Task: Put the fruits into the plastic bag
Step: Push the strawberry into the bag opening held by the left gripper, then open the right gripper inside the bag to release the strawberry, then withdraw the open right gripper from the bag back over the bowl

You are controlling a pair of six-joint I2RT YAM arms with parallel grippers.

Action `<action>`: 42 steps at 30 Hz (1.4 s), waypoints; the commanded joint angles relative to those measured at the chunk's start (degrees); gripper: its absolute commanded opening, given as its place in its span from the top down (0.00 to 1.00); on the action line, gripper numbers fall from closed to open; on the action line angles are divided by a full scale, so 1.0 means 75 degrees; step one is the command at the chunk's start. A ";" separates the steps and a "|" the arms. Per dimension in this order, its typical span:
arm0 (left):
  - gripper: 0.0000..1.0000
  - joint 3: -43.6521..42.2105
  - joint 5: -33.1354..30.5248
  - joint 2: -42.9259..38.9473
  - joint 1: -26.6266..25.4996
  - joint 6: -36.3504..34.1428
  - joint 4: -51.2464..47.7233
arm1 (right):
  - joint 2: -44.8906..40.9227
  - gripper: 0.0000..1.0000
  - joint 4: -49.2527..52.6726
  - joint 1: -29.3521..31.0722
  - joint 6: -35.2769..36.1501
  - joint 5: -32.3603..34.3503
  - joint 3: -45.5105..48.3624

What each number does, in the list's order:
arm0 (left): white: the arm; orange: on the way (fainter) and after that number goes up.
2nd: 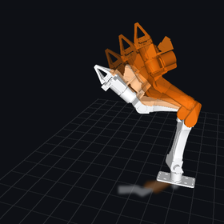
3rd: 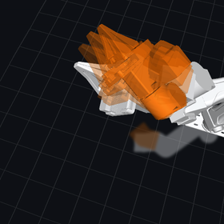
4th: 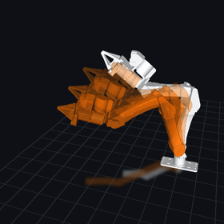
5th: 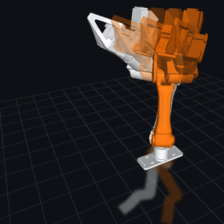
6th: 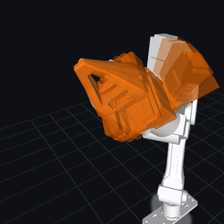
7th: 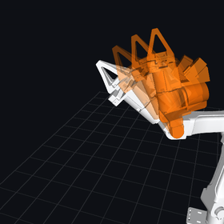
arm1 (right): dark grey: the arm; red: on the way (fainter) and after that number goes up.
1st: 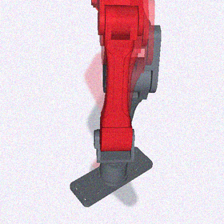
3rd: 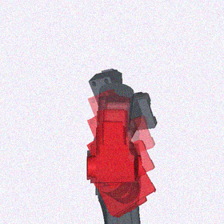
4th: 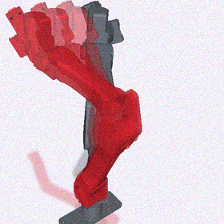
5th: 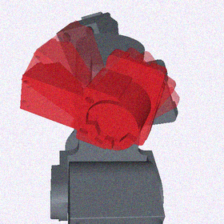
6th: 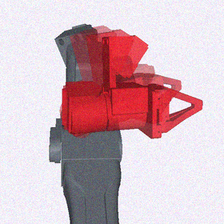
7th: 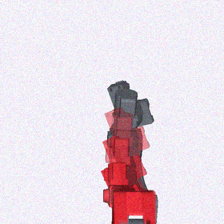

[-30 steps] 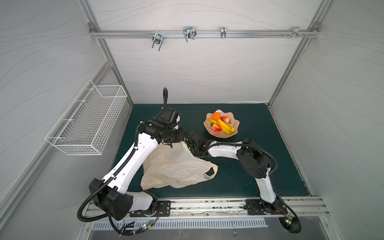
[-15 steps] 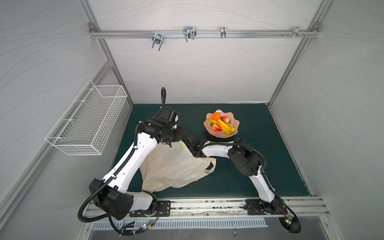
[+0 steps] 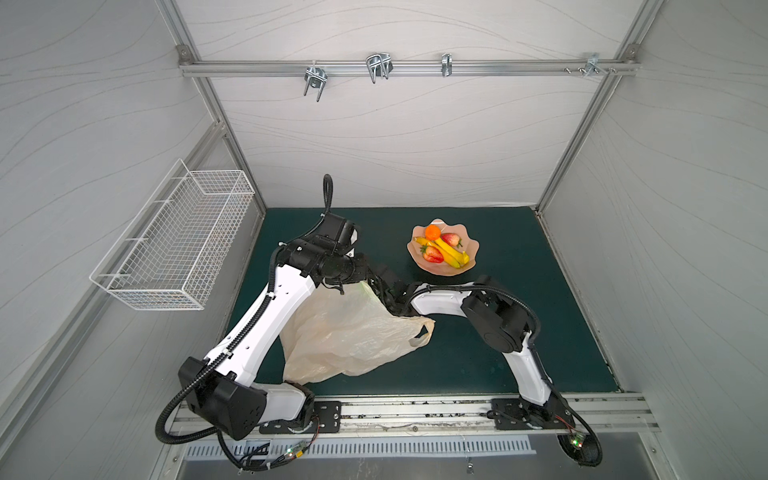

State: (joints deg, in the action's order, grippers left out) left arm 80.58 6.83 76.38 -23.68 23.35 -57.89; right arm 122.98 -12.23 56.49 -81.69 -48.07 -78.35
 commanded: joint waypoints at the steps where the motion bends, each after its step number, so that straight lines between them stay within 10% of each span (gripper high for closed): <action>1: 1.00 0.0137 -0.0126 -0.0023 -0.0018 -0.0032 0.0252 | -0.0628 0.01 -0.0372 -0.0191 -0.0148 0.0054 0.0228; 42: 1.00 -0.0049 -0.0127 -0.0018 -0.0018 -0.0120 0.0320 | -0.4808 0.01 0.5952 -0.2654 0.4244 0.2433 0.1112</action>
State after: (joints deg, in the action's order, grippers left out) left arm 80.38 5.82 76.38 -23.68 23.09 -56.86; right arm 89.32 25.82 38.37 -55.24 -32.73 -68.40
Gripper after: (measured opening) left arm 0.047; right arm 0.989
